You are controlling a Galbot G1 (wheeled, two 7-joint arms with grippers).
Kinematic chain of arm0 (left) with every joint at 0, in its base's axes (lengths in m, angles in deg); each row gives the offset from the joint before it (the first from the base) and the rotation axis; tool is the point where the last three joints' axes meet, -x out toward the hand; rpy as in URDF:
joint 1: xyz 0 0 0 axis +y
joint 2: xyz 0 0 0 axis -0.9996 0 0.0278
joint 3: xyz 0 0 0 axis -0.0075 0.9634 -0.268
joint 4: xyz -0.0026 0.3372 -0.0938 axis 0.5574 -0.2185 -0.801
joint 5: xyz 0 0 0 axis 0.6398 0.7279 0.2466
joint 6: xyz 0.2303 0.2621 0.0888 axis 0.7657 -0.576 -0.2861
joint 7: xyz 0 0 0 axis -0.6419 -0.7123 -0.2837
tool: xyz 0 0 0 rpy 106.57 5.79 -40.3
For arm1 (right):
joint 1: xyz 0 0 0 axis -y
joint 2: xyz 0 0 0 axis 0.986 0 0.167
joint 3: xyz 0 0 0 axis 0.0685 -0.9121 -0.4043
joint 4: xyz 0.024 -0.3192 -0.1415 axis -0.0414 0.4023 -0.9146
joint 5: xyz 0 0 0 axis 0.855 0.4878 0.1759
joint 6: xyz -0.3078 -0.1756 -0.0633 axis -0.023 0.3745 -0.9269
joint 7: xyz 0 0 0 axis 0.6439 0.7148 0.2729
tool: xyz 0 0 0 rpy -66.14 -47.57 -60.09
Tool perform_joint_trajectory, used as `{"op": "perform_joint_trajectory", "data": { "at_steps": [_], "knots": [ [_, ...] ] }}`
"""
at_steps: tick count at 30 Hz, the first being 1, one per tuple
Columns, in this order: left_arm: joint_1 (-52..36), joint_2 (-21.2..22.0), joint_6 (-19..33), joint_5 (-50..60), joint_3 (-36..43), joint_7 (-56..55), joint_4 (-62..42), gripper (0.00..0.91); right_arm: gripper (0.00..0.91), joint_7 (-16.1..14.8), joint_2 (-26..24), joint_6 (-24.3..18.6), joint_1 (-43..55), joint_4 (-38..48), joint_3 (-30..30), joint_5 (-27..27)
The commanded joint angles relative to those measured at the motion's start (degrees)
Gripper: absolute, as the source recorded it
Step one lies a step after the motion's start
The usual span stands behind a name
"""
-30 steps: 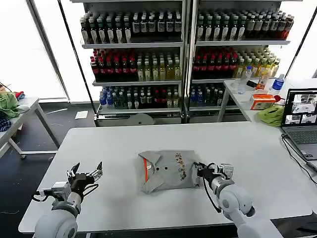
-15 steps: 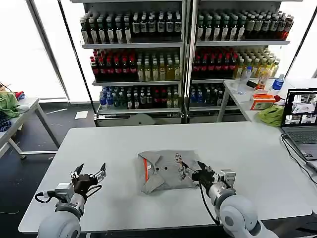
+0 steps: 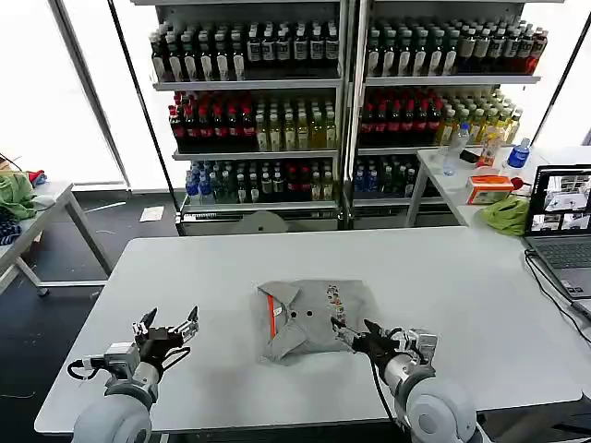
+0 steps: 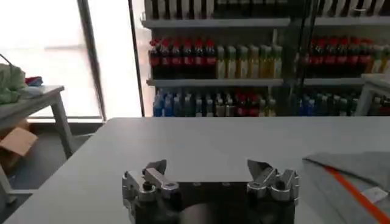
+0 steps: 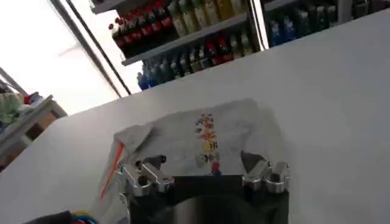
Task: Fold and organize the clothes.
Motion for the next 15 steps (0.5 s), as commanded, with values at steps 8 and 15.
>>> {"op": "perform_joint_trajectory", "data": {
  "at_steps": [8, 15],
  "knots": [
    [-0.14, -0.07, 0.09, -0.05, -0.08, 0.16, -0.35, 0.907, 0.907, 1.38, 0.82, -0.02, -1.04, 4.16, 0.25, -2.32],
    [-0.13, 0.05, 0.18, -0.1, 0.09, 0.21, -0.34, 0.907, 0.907, 1.59, 0.68, -0.02, -2.58, 3.31, 0.74, -2.21]
  ]
}}
